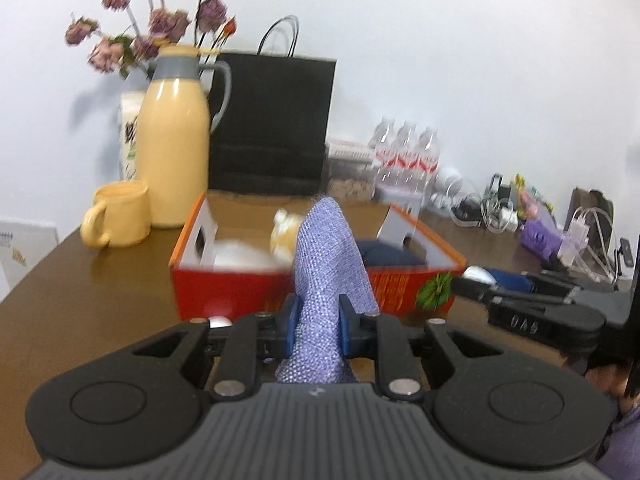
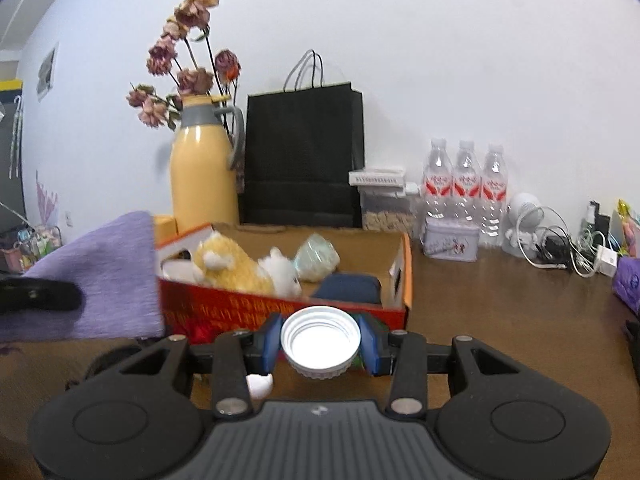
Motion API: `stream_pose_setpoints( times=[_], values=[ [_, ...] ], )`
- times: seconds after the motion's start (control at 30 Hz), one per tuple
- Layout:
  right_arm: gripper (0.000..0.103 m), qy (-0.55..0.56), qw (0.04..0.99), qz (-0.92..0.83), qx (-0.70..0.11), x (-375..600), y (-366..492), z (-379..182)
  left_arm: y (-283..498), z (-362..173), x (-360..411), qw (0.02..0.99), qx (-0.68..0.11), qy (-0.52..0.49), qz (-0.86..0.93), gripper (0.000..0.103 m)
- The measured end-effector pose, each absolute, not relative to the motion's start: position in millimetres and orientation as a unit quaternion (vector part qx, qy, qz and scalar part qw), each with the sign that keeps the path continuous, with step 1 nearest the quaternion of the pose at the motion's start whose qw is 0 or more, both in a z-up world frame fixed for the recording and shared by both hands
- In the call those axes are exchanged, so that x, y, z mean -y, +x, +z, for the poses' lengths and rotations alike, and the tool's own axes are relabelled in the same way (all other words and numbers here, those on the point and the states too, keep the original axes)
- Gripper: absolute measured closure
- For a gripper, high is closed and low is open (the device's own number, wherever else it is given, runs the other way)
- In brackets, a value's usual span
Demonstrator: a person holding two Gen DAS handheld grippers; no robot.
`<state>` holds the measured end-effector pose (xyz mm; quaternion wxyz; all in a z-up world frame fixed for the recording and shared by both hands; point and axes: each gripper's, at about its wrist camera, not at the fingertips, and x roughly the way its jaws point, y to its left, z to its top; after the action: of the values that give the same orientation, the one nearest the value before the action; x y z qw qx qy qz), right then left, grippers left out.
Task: Organize objects
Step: 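Carry the purple cloth and white cap into the cardboard box and open both tools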
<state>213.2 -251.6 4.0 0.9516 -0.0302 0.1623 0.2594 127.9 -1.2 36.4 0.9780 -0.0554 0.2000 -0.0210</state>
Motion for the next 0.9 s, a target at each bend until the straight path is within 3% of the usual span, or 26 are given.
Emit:
stream_pose_setpoints(
  times=[0.4,0.9],
  values=[
    [0.064,-0.048,0.954,0.260,-0.144,206,270,37,219,65,13,0.982,-0.176,-0.053,-0.039,0.083],
    [0.064,-0.056,0.952,0.239,-0.185,187,338,9,308,30,24,0.970,-0.236,-0.048,-0.026,0.083]
  ],
)
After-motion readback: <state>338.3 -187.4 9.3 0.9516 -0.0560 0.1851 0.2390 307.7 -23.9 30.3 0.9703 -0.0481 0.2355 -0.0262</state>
